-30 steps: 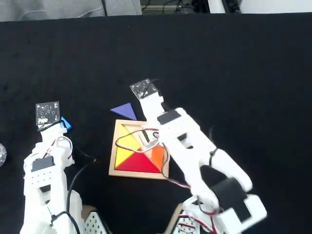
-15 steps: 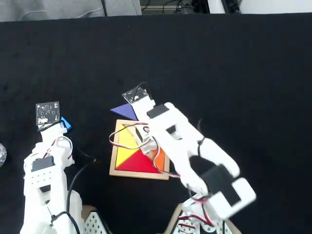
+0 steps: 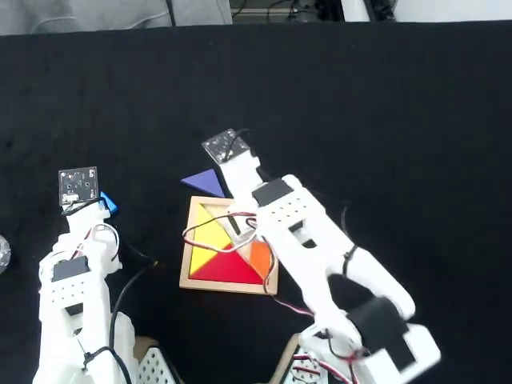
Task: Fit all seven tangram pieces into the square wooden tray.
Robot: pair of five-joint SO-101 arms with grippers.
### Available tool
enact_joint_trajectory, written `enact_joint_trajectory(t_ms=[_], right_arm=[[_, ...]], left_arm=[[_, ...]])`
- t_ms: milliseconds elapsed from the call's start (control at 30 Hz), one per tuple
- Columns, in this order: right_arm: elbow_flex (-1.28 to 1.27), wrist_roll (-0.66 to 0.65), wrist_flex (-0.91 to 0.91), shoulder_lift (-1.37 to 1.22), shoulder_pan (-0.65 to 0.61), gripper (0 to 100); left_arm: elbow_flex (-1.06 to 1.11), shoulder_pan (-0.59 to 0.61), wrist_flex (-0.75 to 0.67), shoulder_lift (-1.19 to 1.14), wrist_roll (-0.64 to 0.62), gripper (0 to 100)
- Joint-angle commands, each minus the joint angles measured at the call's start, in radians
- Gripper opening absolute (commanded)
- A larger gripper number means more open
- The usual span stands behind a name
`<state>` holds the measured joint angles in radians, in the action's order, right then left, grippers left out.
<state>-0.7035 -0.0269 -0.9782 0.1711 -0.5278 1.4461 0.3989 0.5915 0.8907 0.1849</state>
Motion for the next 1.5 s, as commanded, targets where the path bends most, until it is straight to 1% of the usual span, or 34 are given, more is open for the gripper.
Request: enact_joint_trajectory(t_ms=[0,100,200,467,600,700,767,833,1033,1333,1467], right_arm=[[0.099,-0.041,0.028,-0.113,-0.012,1.1],[0.16,-0.051,0.028,-0.229,-0.011,1.1],[0.206,-0.054,0.011,-0.294,-0.014,1.1],[0.239,-0.058,-0.04,-0.318,-0.021,1.1],[0.239,-0.14,-0.112,-0.312,-0.117,1.1],[0.239,-0.146,-0.121,-0.312,-0.17,1.1],[0.245,-0.15,-0.121,-0.311,-0.166,1.1],[0.257,-0.152,-0.123,-0.311,-0.135,1.1],[0.338,-0.152,-0.126,-0.318,0.0,1.1],[0.378,-0.153,-0.12,-0.321,0.006,1.1],[0.394,-0.153,-0.123,-0.364,0.006,1.1]], left_arm=[[-0.004,0.001,0.009,0.012,0.006,3],[-0.004,0.001,0.009,0.012,0.006,3],[-0.004,0.001,0.009,0.012,0.006,3],[-0.005,0.001,0.009,0.012,0.006,3],[-0.005,0.001,0.009,0.012,0.006,3],[-0.005,0.001,0.009,0.012,0.006,3],[-0.005,0.001,0.009,0.012,0.006,3],[-0.005,0.001,0.009,0.012,0.006,3],[-0.005,0.001,0.009,0.012,0.006,3],[-0.005,0.001,0.009,0.012,0.006,3],[-0.005,0.001,0.009,0.012,0.006,3]])
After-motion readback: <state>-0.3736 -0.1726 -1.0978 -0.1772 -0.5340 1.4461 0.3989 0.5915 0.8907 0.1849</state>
